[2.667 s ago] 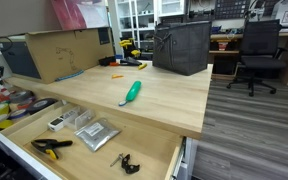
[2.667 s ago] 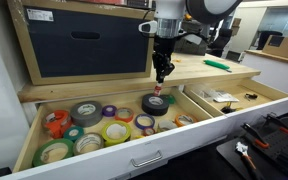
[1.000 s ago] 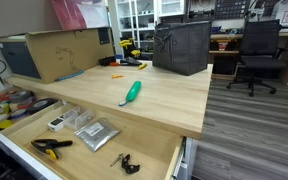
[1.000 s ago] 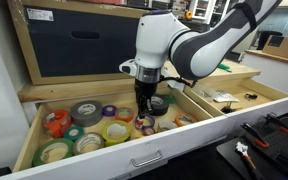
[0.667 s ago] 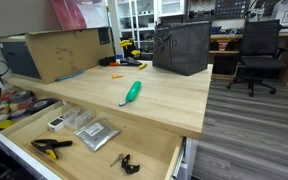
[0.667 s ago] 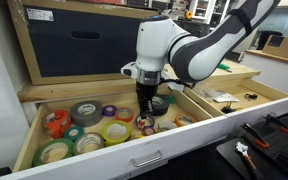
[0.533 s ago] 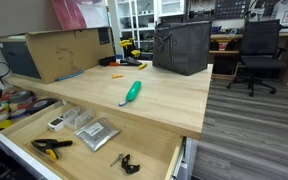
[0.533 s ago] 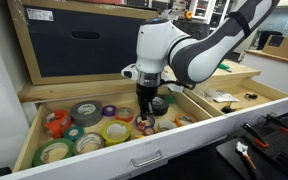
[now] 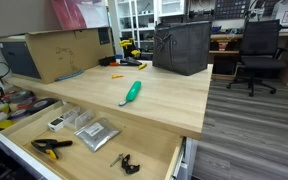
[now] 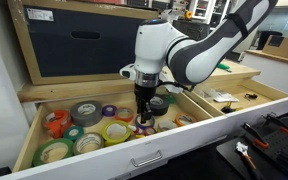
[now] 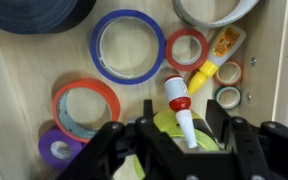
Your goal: Put the red bottle on the left side of the open drawer.
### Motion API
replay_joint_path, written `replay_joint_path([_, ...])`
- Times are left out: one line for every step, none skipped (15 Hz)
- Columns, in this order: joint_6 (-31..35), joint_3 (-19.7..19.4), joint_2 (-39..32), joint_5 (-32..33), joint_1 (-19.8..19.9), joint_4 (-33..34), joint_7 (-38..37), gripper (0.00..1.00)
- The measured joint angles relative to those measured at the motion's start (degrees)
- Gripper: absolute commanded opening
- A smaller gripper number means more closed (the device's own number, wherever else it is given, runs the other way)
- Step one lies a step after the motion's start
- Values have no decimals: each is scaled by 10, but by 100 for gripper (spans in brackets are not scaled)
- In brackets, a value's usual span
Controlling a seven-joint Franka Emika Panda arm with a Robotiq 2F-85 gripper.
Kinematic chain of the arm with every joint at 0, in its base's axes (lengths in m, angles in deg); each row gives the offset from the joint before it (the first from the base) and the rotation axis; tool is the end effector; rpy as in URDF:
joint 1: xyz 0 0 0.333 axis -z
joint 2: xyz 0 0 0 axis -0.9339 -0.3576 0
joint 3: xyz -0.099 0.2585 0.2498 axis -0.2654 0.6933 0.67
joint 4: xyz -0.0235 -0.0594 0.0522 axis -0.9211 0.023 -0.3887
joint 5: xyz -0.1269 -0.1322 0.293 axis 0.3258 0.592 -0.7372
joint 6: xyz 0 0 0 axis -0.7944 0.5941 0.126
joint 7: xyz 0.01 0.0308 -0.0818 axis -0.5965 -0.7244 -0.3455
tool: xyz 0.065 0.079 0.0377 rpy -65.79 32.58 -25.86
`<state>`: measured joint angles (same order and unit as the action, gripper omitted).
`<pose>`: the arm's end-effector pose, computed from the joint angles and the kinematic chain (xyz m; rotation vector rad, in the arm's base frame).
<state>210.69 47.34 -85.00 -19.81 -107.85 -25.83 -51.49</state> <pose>0.3920 0.5131 0.2645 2.2760 2.0196 0.1084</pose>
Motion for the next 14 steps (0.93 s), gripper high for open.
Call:
replay_joint_path([1, 0, 2, 1, -1, 1, -3, 95])
replay_joint_path([1, -1, 7, 2, -3, 1, -4, 100])
replay_joint_path([1, -2, 14, 5, -6, 1, -5, 100])
replay_joint_path([1, -4, 23, 9, -9, 0, -6, 100])
replay_joint_path([1, -6, 35, 14, -12, -2, -9, 100])
replay_joint_path([1, -8, 48, 20, -13, -5, -16, 100])
replay_joint_path([0, -10, 64, 23, -13, -11, -21, 100])
replay_joint_path([0, -13, 82, 25, -13, -20, -27, 100])
replay_joint_path([-1, -16, 101, 25, -12, -30, -31, 100])
replay_joint_path([-2, -19, 121, 25, -9, -42, -38, 100])
replay_joint_path([-2, -21, 141, 24, -3, -57, -44, 100])
replay_joint_path([-2, -21, 162, 24, 5, -73, -51, 100])
replay_joint_path([-2, -21, 182, 24, 15, -90, -60, 100])
replay_joint_path([-2, -22, 202, 23, 26, -108, -69, 100])
